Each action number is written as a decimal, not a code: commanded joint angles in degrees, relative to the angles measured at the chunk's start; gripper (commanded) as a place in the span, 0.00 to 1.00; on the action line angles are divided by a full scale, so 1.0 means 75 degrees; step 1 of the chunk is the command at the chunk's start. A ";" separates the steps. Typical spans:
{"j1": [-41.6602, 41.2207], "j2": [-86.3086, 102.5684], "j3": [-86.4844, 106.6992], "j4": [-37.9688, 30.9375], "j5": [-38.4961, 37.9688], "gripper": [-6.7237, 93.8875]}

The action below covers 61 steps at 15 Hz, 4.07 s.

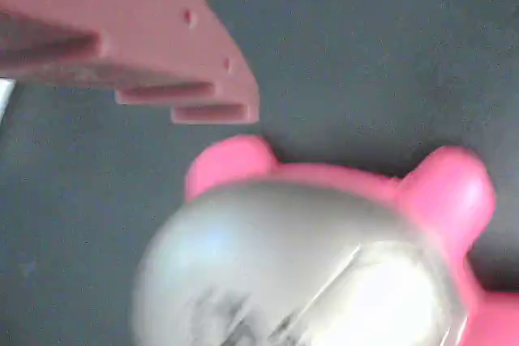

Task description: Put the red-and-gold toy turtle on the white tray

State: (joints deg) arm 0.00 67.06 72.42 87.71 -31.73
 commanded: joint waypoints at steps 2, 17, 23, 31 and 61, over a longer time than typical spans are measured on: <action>0.0059 -0.0445 -0.0984 0.0105 0.0047 0.71; 0.0012 -0.1945 -0.2227 0.0480 0.0363 0.48; -0.0070 -0.1945 -0.2508 0.0621 0.0609 0.08; -0.0387 -0.0785 -0.3633 0.0867 0.1289 0.07; 0.4758 0.0187 -0.2742 0.1488 0.2836 0.07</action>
State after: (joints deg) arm 34.80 64.07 51.33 100.46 -10.02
